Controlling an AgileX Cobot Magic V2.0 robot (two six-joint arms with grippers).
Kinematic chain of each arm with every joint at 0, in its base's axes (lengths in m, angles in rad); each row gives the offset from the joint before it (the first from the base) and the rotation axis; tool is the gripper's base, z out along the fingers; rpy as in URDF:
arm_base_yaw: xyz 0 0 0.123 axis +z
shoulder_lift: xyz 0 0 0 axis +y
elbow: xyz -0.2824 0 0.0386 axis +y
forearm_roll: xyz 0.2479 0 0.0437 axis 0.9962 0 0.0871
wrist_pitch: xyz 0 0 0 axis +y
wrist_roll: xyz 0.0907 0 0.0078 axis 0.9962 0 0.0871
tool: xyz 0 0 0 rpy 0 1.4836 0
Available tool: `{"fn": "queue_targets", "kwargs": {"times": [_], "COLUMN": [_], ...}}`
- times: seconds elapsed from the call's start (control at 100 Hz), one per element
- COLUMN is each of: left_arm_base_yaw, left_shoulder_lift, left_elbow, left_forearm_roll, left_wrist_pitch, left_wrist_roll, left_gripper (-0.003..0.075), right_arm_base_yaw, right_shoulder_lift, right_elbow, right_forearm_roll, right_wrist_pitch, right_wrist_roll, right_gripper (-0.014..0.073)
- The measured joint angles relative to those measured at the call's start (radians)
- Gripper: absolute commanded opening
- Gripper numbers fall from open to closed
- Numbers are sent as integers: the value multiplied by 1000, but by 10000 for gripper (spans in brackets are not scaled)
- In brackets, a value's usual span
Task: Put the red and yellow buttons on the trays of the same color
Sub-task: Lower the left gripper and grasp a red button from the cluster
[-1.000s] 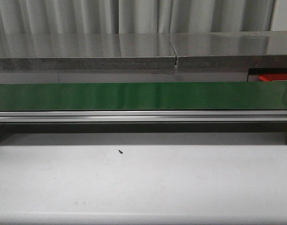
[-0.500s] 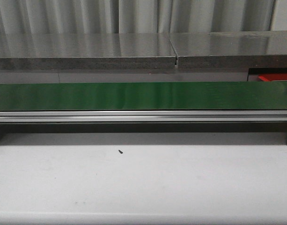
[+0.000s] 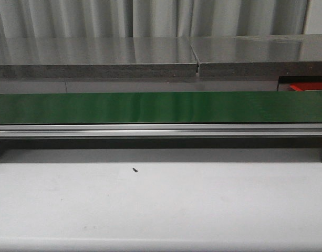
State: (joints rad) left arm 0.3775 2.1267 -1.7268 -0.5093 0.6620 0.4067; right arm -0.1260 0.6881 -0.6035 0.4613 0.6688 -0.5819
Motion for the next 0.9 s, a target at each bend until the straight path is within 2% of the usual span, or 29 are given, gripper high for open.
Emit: {"fn": "queue_targets", "kwargs": {"times": [0.61, 0.8, 0.9], "left_arm_base_yaw": [0, 0, 0], "left_shoulder_lift": [124, 142, 144], "left_elbow": [-93, -93, -93], "left_forearm_roll": [0, 0, 0], "left_wrist_pitch": [-9, -9, -16], "left_wrist_roll": [-26, -26, -26], "left_gripper": [632, 532, 436], "right_arm_base_yaw": [0, 0, 0], "right_shoulder_lift": [0, 0, 0], "right_elbow": [0, 0, 0], "right_forearm_roll": [0, 0, 0], "right_wrist_pitch": [0, 0, 0], "right_wrist_roll": [0, 0, 0], "right_gripper": [-66, -66, -66]}}
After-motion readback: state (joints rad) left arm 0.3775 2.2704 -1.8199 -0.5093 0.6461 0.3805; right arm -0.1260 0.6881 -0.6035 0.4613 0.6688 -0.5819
